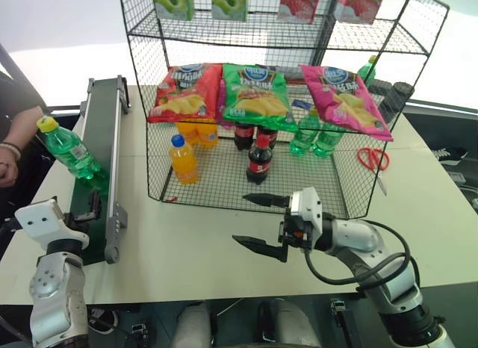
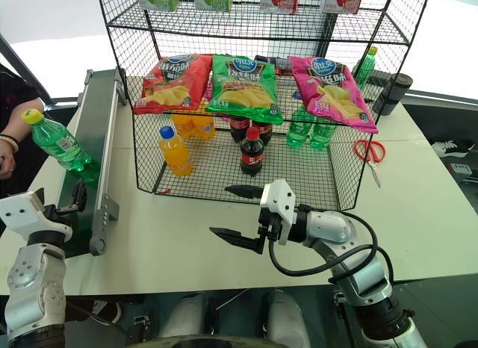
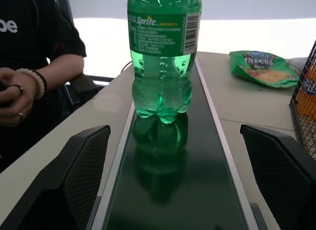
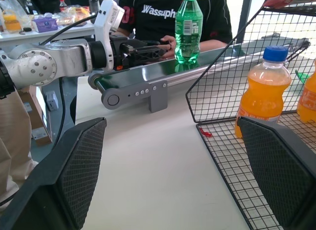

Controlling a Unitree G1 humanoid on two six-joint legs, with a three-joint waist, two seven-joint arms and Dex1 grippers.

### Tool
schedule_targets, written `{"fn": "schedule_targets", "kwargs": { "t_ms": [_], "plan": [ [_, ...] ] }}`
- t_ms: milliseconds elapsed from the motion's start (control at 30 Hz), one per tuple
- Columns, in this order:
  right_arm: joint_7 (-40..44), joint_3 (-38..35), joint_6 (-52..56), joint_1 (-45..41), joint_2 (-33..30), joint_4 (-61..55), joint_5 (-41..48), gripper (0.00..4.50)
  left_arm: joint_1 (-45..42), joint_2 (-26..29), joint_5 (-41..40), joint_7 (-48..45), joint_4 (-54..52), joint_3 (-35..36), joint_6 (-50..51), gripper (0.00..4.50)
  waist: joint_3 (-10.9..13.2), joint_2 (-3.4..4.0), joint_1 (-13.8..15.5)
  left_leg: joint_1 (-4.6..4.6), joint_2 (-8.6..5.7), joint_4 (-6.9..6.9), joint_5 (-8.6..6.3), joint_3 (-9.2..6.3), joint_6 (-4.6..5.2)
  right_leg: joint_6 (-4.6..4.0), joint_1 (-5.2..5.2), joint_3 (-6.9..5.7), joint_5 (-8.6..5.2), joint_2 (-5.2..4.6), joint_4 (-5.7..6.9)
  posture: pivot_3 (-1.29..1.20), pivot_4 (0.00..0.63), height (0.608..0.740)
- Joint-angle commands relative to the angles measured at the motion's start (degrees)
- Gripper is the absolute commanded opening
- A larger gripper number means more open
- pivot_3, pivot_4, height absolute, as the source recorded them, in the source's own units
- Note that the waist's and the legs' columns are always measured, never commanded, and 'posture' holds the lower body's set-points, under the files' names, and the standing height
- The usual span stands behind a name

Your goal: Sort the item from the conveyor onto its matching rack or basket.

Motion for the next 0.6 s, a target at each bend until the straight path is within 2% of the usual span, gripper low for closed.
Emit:
{"fn": "schedule_targets", "kwargs": {
  "t_ms": [33,600],
  "plan": [
    [0.22,-0.25,-0.03,-1.03,0.14,-2.71,1.26,4.42,-0.20,0.25,-0.10,0.36,-1.37,0.70,-1.41,4.50,0.00,0.00,0.00,0.00,0.00,0.00,0.00,0.00,0.00,0.00,0.00,0.00,0.00,0.00,0.00,0.00,0.150,0.736],
    [0.45,-0.20,0.54,-1.24,0.14,-2.82,1.53,4.42,-0.16,0.14,-0.50,1.22,-1.23,1.47,-1.78,4.50,0.00,0.00,0.01,-0.02,0.00,0.00,0.00,0.00,0.00,0.00,-0.02,-0.01,0.00,-0.03,-0.01,0.00,0.150,0.736]
  ]
}}
